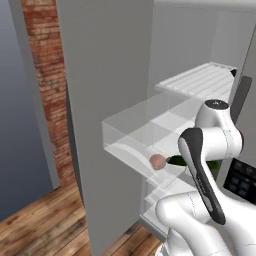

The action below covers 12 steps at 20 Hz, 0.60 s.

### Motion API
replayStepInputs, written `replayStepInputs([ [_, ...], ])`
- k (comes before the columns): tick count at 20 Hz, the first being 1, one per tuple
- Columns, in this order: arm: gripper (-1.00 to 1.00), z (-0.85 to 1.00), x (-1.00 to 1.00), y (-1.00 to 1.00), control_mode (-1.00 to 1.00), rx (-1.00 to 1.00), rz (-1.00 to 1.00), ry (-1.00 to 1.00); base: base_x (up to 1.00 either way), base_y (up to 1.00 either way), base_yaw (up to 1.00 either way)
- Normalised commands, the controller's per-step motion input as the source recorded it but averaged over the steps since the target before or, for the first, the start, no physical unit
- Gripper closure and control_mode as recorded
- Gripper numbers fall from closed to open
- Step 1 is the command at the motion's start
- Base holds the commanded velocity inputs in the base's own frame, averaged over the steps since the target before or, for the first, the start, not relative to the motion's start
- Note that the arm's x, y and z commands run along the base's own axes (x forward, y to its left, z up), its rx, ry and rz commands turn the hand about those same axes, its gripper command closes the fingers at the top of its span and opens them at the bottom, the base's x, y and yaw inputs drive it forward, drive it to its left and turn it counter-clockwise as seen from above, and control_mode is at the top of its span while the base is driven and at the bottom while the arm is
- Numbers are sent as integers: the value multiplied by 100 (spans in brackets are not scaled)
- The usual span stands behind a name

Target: Place the onion and cucumber inside the fridge drawer. Close the drawer after placing the vegetables.

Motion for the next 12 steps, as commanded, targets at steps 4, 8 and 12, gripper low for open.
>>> replayStepInputs([
  [4, 100, 0, 0, 0, 100, 0, 0, 0, 0, -20, 3],
  [8, 100, 5, -18, -35, -100, 0, 0, -3, 0, 0, 0],
  [12, 100, 54, -44, -35, -100, 0, 0, -5, 0, 0, 0],
])
